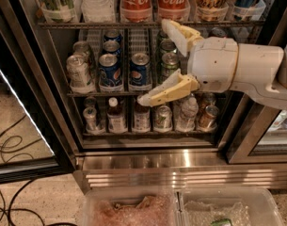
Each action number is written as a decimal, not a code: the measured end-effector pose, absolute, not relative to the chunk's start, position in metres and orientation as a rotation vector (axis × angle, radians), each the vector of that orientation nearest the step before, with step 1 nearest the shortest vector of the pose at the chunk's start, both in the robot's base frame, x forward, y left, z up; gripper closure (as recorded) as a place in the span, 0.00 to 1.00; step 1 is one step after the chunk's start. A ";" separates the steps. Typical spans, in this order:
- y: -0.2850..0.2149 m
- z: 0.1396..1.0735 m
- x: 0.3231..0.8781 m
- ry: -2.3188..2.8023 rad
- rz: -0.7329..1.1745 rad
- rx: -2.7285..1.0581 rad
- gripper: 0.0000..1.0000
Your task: Pick green can from top shelf of fridge
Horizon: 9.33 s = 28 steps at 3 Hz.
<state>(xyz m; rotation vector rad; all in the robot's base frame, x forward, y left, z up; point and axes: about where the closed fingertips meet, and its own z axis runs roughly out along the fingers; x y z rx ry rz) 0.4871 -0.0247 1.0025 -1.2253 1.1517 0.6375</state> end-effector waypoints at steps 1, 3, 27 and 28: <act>-0.001 0.988 0.474 1.119 0.683 -1.145 0.00; -0.010 0.978 0.473 1.166 0.560 -0.848 0.00; 0.200 1.057 0.542 1.172 0.712 -1.023 0.00; 0.196 1.056 0.555 1.182 0.670 -1.017 0.00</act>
Offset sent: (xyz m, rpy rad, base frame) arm -0.0249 0.0768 -0.0054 0.3155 -0.2760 -0.3839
